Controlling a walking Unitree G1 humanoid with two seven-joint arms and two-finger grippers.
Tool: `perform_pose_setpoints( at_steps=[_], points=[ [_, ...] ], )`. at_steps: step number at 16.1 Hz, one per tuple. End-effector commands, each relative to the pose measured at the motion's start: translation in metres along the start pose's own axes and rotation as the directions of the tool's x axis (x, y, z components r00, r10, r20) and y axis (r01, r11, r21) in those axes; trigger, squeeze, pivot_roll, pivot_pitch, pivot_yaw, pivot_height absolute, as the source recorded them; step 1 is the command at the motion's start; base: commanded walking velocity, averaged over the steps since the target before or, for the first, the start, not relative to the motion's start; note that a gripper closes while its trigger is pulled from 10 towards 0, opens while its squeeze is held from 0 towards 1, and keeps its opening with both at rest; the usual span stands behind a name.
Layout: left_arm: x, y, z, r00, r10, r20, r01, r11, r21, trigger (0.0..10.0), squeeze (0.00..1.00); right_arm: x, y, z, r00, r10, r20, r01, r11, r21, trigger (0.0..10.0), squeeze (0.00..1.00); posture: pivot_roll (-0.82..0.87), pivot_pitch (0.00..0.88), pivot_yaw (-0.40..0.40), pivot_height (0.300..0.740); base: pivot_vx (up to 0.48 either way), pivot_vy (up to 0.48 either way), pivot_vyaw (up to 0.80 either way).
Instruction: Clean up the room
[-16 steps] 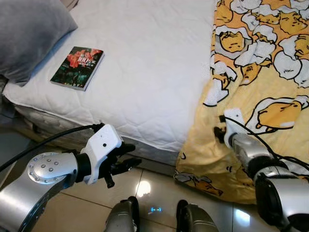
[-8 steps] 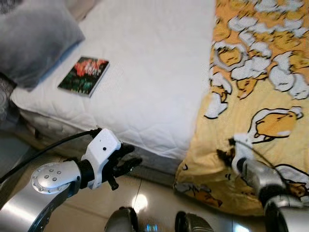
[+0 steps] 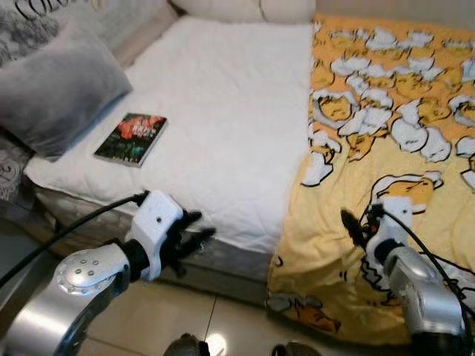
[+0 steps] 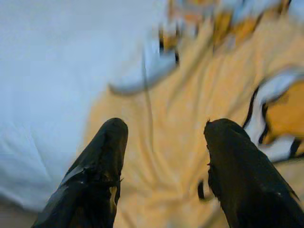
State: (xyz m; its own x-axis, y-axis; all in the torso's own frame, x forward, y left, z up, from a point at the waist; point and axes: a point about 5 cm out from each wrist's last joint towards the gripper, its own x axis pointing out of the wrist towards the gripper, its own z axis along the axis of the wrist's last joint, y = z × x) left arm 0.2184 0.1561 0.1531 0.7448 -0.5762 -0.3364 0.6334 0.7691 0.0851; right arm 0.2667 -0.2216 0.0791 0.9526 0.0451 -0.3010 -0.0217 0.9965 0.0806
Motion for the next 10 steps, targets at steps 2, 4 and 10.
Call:
perform_pose_setpoints(
  at_steps=[2,4,10],
  points=[
    [0.010,0.016,-0.007,0.962,0.271,0.020,-0.270,0.961,-0.061,10.0,0.00,-0.015,0.021,0.003,0.998,-0.037,0.047,0.035,0.998,0.054,10.0,0.00,-0.07,0.000,0.021,0.740,0.000,0.000,-0.40],
    [0.016,0.017,-0.012,0.935,0.354,0.012,-0.353,0.933,-0.075,10.0,0.00,-0.027,0.034,-0.003,0.998,-0.045,0.042,0.042,0.997,0.069,10.0,0.00,-0.08,0.000,0.016,0.740,0.000,0.000,-0.80],
    [0.021,0.018,-0.016,0.877,0.474,0.077,-0.458,0.875,-0.158,10.0,0.00,-0.044,0.048,-0.006,0.998,-0.060,0.022,0.059,0.997,0.041,10.0,0.00,-0.11,0.000,0.007,0.740,0.000,0.000,-0.80]
  ],
)
